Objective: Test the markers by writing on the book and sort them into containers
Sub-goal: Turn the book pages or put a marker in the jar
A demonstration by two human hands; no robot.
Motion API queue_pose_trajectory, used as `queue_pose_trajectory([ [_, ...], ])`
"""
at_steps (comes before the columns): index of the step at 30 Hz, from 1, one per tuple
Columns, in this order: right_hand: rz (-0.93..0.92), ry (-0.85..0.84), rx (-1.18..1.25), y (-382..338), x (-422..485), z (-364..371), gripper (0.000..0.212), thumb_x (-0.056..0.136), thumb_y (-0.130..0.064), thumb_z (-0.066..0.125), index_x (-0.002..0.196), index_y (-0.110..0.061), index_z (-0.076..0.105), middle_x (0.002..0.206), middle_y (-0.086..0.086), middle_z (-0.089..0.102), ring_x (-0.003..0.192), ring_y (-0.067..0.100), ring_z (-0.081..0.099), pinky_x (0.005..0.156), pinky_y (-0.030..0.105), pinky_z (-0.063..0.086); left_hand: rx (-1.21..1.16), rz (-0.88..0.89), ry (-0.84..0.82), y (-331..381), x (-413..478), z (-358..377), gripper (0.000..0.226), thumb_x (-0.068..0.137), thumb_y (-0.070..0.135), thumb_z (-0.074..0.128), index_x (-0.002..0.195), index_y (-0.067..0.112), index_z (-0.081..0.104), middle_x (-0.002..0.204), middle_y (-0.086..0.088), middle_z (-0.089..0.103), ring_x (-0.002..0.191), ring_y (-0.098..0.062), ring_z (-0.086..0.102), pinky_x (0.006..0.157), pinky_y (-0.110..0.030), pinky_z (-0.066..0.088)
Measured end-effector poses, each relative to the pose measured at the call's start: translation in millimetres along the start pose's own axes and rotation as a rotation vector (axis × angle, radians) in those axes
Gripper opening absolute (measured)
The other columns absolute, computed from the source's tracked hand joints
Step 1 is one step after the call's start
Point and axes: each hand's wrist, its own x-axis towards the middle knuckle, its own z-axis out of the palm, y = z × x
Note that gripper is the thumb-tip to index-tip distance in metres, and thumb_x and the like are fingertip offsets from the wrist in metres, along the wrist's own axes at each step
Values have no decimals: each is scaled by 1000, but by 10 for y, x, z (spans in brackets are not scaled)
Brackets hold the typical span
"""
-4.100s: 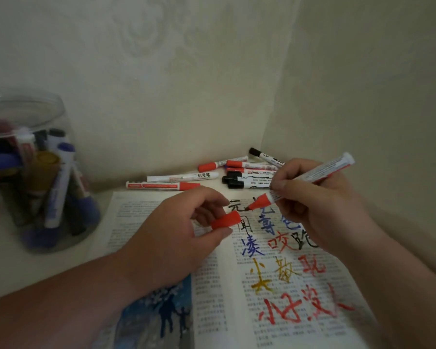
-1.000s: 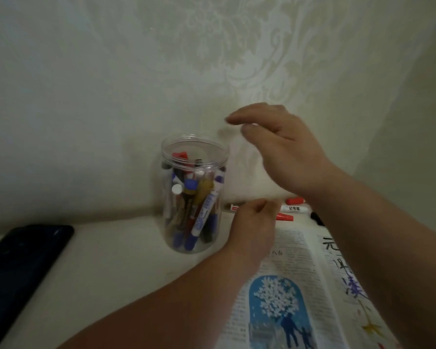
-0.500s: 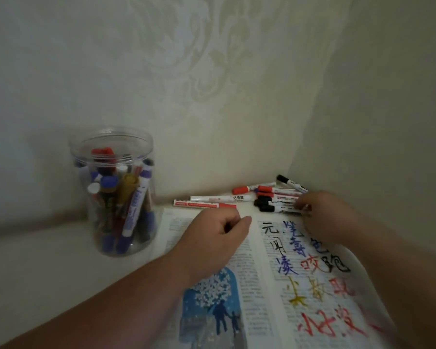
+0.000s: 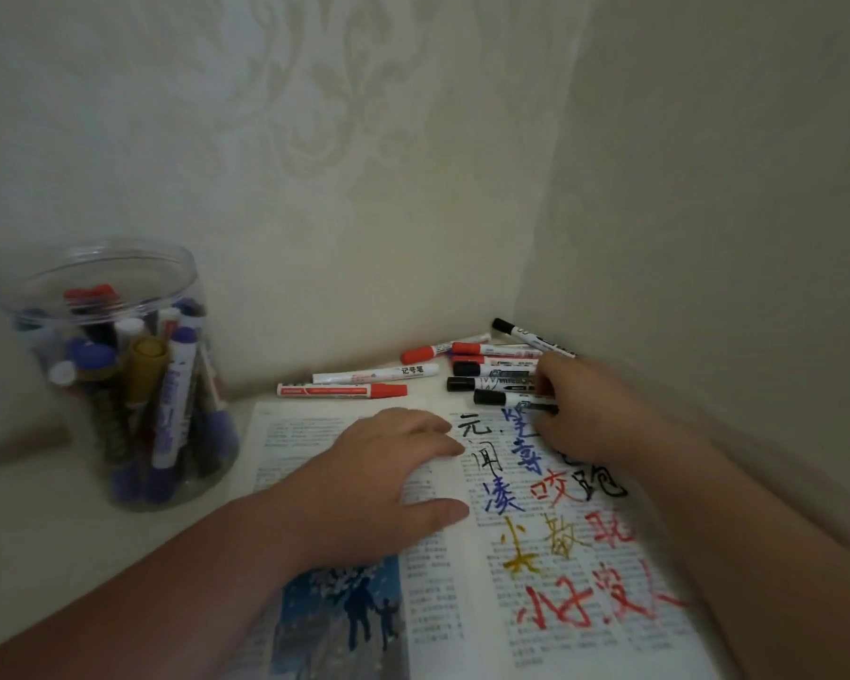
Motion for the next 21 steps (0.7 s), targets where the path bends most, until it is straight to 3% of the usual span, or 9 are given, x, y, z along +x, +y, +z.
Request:
queue_pose_trajectory([
  [4, 18, -39, 120, 41, -9, -93, 18, 79, -15, 61, 89, -28, 53, 82, -7, 57, 71, 9, 54, 55, 25, 40, 81, -65, -130, 1, -5, -1, 72, 91, 74, 36, 155, 44, 23, 163, 26, 5, 145, 9, -5, 117, -22, -5],
  [7, -6, -33, 128, 140, 8, -137, 5, 73, -42, 65, 72, -37, 63, 76, -5, 63, 69, 13, 63, 61, 31, 52, 107, -74, -215, 45, -22, -35, 79, 90, 76, 33, 157, 43, 10, 160, 29, -8, 134, 14, -18, 110, -17, -17],
  [9, -25, -85, 13, 210, 8, -130, 35, 67, -74, 59, 83, -45, 70, 86, -7, 67, 79, 13, 64, 71, 33, 54, 150, -57, -253, 60, -32, -41, 89, 85, 83, 31, 158, 42, 1, 161, 25, -17, 136, 11, -24, 113, -21, -19],
  [11, -22, -118, -79, 250, 22, -125, 92, 53, -97, 41, 120, -39, 69, 115, -4, 66, 102, 16, 62, 89, 35, 53, 189, -51, -296, 62, -41, -27, 99, 79, 89, 30, 157, 41, -7, 159, 22, -26, 138, 6, -31, 117, -27, -20],
  [12, -3, -133, -87, 272, 26, -124, 112, 47, -104, 33, 130, -35, 64, 126, -3, 62, 111, 17, 60, 95, 35, 51, 202, -50, -309, 60, -47, -16, 103, 77, 92, 29, 157, 41, -11, 158, 22, -29, 139, 4, -33, 119, -31, -19],
  [14, 9, -170, -118, 284, 15, -140, 130, 39, -110, 18, 137, -35, 58, 137, 0, 56, 118, 20, 57, 98, 37, 50, 221, -47, -319, 61, -54, -1, 106, 74, 96, 27, 155, 41, -15, 158, 21, -31, 141, 2, -34, 123, -37, -15],
  [16, 7, -204, -195, 259, -20, -151, 124, 45, -108, 17, 140, -37, 54, 140, 4, 50, 122, 23, 53, 100, 38, 48, 222, -53, -322, 62, -59, -1, 106, 74, 95, 27, 155, 42, -15, 157, 22, -32, 141, 2, -34, 123, -36, -15],
  [18, 26, -225, -223, 208, -72, -148, 105, 62, -99, 30, 144, -37, 50, 141, 6, 43, 127, 24, 47, 101, 35, 44, 222, -60, -322, 69, -60, -14, 105, 75, 95, 28, 155, 42, -15, 156, 23, -32, 141, 3, -34, 122, -35, -16],
  [21, 51, -249, -195, 179, -90, -125, 92, 75, -88, 42, 146, -30, 49, 137, 6, 45, 121, 22, 49, 88, 28, 41, 226, -61, -322, 77, -56, -21, 105, 74, 96, 27, 155, 43, -15, 157, 22, -31, 143, 2, -32, 123, -37, -14],
])
